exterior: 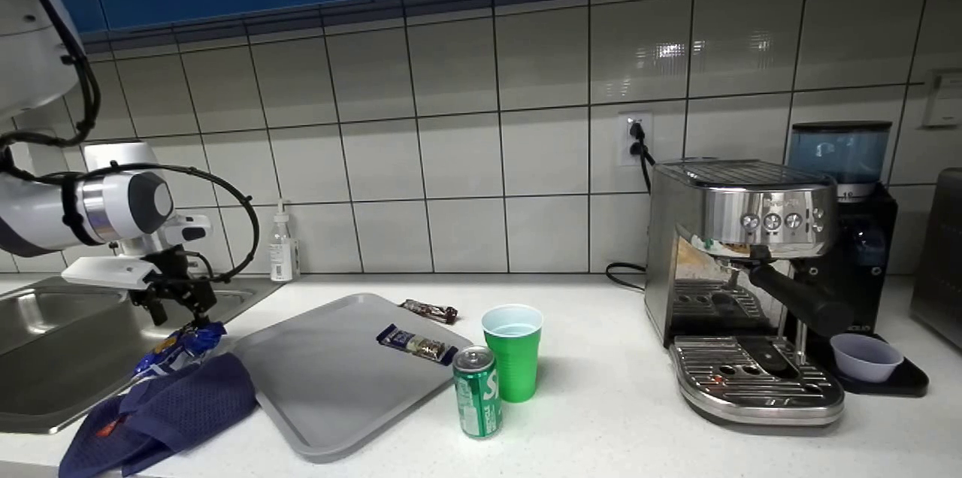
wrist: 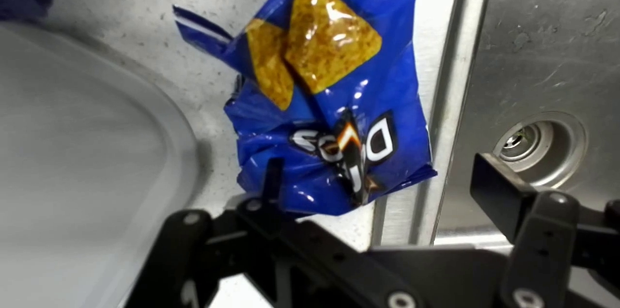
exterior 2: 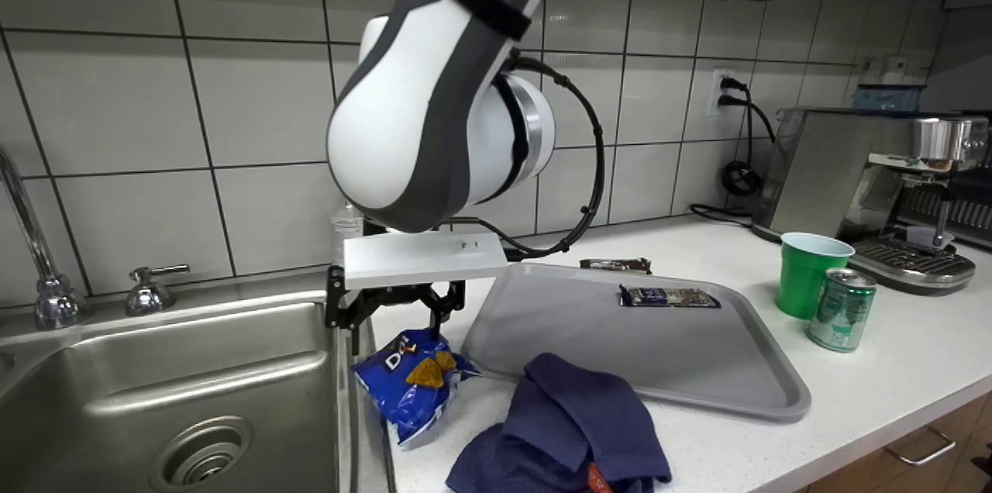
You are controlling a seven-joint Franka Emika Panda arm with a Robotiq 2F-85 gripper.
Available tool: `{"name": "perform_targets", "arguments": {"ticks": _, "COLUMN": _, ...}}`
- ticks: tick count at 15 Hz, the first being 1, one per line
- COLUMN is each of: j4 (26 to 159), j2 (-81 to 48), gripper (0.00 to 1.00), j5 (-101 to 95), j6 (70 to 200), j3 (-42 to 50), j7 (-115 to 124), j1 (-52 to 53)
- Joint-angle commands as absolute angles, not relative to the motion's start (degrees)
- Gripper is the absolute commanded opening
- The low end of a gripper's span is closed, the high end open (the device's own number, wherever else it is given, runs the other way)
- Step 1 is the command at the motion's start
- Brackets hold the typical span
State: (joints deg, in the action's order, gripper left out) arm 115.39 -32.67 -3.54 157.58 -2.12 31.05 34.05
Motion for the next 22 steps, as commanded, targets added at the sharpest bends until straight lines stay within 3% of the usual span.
{"name": "perform_targets", "arguments": {"ticks": 1, "j4": 114.4, "j2": -32.76, "gripper": 0.65, "j5": -4.01, "j6": 156.5, "j3": -1.0, "j7": 32.21, "j1": 35.09}}
{"name": "perform_targets", "arguments": {"ticks": 8, "j4": 114.84, "j2": -32.56, "gripper": 0.11, "j5": -4.0, "j6": 156.62, "j3": -0.49, "j7": 32.23, "j1": 35.04}}
{"name": "perform_targets", "arguments": {"ticks": 10, "j4": 115.0, "j2": -32.46, "gripper": 0.0, "j5": -3.96, "j6": 156.7, "j3": -0.37, "j7": 32.22, "j1": 34.95}}
{"name": "perform_targets", "arguments": {"ticks": 22, "j4": 119.02, "j2": -26.42, "gripper": 0.0, "j5": -3.72, "j6": 156.18, "j3": -0.5, "j7": 31.49, "j1": 33.28}}
